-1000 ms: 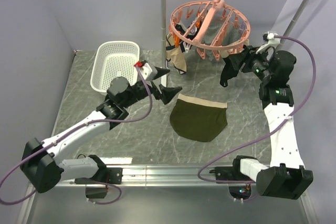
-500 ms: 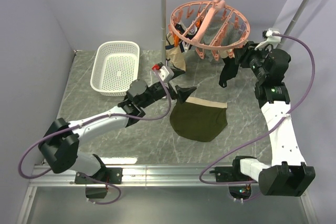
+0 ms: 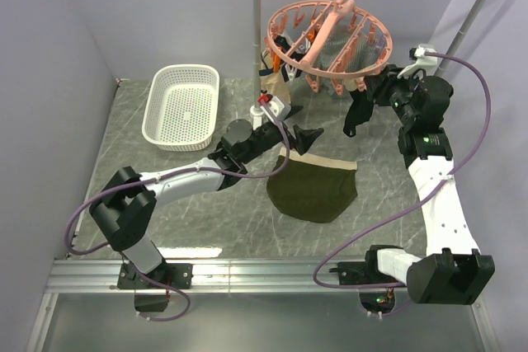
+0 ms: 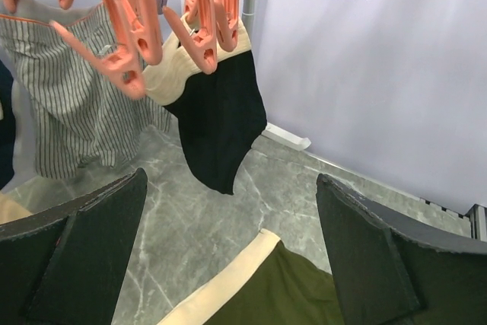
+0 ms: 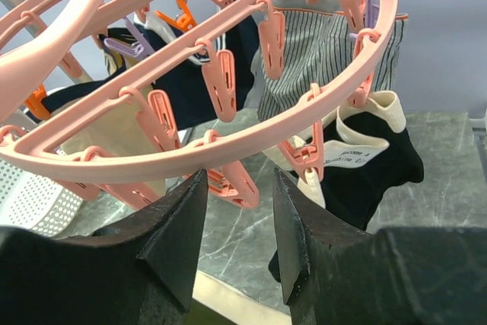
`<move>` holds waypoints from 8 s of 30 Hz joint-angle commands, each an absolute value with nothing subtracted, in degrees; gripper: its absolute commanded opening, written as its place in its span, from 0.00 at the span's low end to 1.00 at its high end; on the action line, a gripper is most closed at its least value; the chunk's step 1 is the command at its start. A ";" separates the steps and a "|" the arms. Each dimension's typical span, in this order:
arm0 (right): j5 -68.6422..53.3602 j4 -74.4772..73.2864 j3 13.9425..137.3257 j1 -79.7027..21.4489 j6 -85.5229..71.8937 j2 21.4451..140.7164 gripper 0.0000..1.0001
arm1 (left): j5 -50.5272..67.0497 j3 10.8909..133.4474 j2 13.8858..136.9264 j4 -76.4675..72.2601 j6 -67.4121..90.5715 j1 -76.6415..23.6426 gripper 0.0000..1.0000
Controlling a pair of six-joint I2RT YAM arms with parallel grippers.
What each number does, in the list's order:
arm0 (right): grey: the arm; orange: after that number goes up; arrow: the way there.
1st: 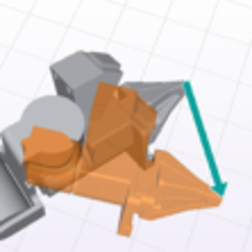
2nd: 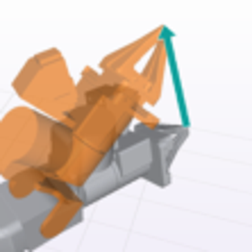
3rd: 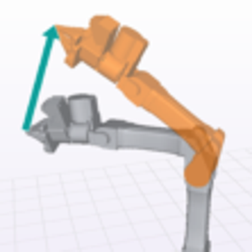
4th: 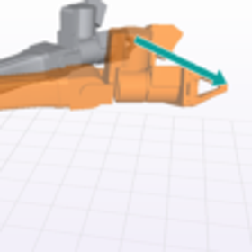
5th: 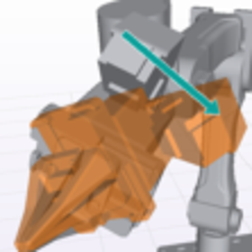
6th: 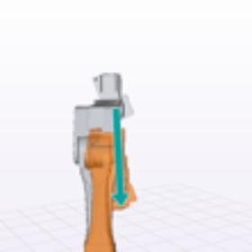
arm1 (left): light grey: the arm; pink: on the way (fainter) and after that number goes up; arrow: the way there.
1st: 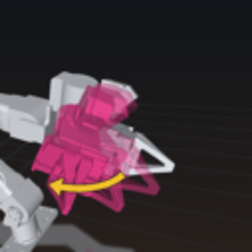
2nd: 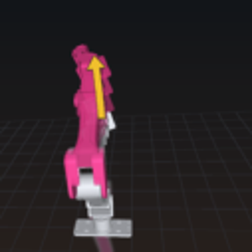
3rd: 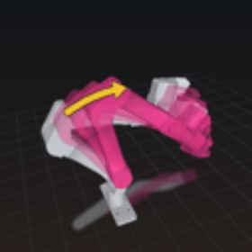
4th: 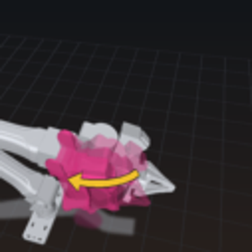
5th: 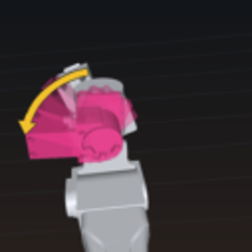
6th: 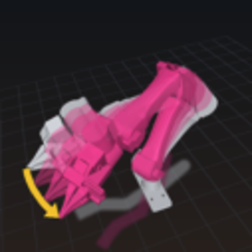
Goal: Clip the underwear to the hanger
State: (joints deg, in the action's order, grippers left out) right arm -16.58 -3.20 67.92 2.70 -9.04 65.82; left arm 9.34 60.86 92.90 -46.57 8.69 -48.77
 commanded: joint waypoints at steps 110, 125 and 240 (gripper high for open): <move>-13.45 -12.57 69.70 -5.01 -12.04 58.89 0.00 | 11.07 76.90 107.84 -66.97 -11.07 -56.87 0.57; -14.15 -12.39 68.29 -5.01 -11.69 56.51 0.00 | 8.00 84.37 114.34 -64.34 -9.67 -55.02 0.54; -19.78 20.92 51.94 -4.48 -16.17 55.99 0.00 | 37.01 72.23 105.89 -13.82 -10.71 -48.08 0.56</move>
